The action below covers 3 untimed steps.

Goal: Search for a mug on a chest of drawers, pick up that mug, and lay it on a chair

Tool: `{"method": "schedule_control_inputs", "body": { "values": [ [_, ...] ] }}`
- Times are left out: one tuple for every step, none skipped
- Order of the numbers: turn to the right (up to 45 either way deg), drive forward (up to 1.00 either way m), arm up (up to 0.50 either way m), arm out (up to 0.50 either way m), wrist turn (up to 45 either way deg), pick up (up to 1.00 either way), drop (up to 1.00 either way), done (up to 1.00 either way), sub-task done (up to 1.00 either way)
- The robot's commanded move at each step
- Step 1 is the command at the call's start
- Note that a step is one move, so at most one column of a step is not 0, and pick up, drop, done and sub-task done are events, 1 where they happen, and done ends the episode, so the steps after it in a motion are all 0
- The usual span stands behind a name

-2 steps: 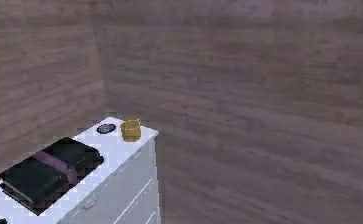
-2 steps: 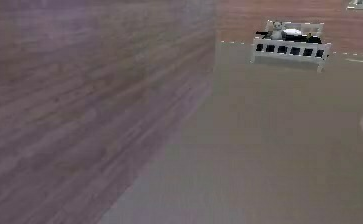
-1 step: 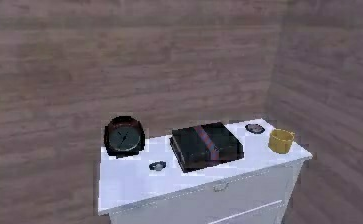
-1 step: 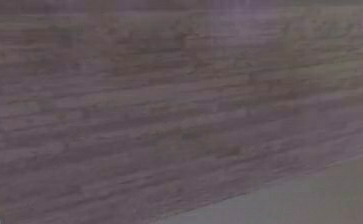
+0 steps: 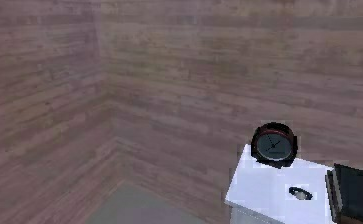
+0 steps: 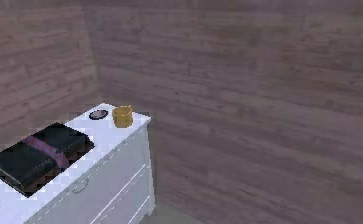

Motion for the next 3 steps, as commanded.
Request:
{"method": "schedule_control_inputs", "body": {
  "values": [
    [-12.0,0.0,0.0,0.0,0.0,0.0,0.0,0.0,0.0],
    [45.0,0.0,0.0,0.0,0.0,0.0,0.0,0.0,0.0],
    [45.0,0.0,0.0,0.0,0.0,0.0,0.0,0.0,0.0]
  ]
}}
